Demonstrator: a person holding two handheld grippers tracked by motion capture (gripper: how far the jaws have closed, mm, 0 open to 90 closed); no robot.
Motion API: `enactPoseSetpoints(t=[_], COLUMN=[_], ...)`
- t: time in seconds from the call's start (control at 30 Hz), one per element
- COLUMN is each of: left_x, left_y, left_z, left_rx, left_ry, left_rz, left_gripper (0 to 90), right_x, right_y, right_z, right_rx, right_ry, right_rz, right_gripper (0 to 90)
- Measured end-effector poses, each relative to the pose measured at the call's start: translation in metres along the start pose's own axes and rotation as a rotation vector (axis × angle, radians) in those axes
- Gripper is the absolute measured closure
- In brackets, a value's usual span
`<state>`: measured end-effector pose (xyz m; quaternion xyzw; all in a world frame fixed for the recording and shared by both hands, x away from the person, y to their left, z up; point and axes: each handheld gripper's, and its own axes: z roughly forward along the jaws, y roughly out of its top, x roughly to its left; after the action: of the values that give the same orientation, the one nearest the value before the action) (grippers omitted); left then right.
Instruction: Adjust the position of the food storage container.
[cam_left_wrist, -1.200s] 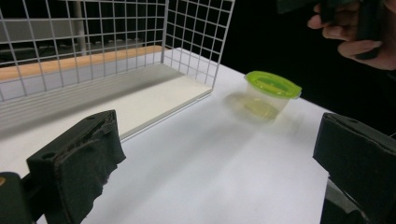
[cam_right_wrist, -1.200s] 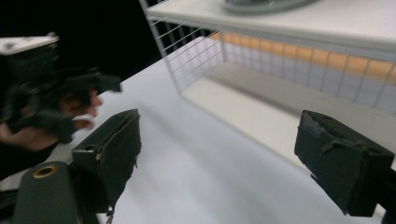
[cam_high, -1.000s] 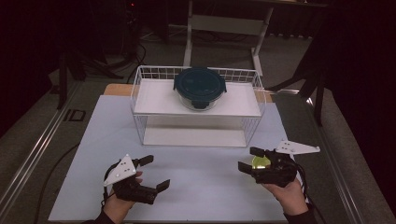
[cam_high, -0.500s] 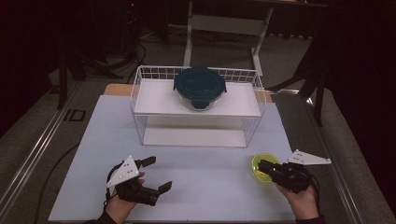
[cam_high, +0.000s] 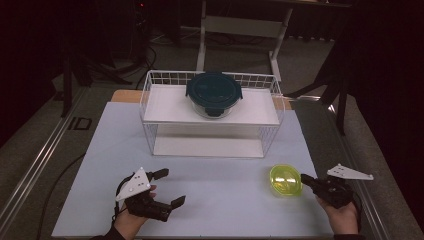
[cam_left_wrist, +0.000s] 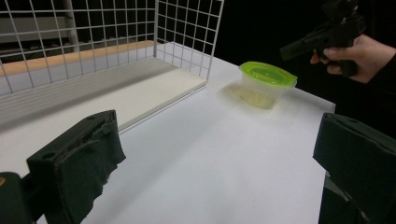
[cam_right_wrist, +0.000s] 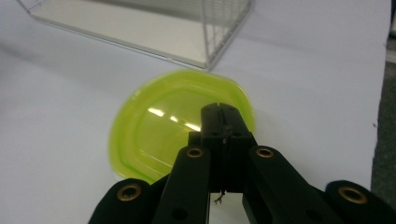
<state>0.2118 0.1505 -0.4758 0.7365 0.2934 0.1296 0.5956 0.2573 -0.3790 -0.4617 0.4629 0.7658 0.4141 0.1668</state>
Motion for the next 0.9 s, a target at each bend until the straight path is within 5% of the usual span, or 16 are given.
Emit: enactPoseSetpoints(t=[0.37, 0.9], left_x=[0.001, -0.001], left_y=[0.000, 0.001], left_z=[0.000, 0.000], left_rx=[-0.001, 0.001], left_ry=[0.003, 0.000], left_rz=[-0.006, 0.000], left_gripper=[0.6, 0.6], right_x=[-0.018, 0.001], right_y=[-0.019, -0.022], right_z=[0.009, 0.024], right_rx=[0.042, 0.060], right_ry=[-0.036, 0.034], right_rz=[0.036, 0.021], right_gripper=[89.8, 89.9])
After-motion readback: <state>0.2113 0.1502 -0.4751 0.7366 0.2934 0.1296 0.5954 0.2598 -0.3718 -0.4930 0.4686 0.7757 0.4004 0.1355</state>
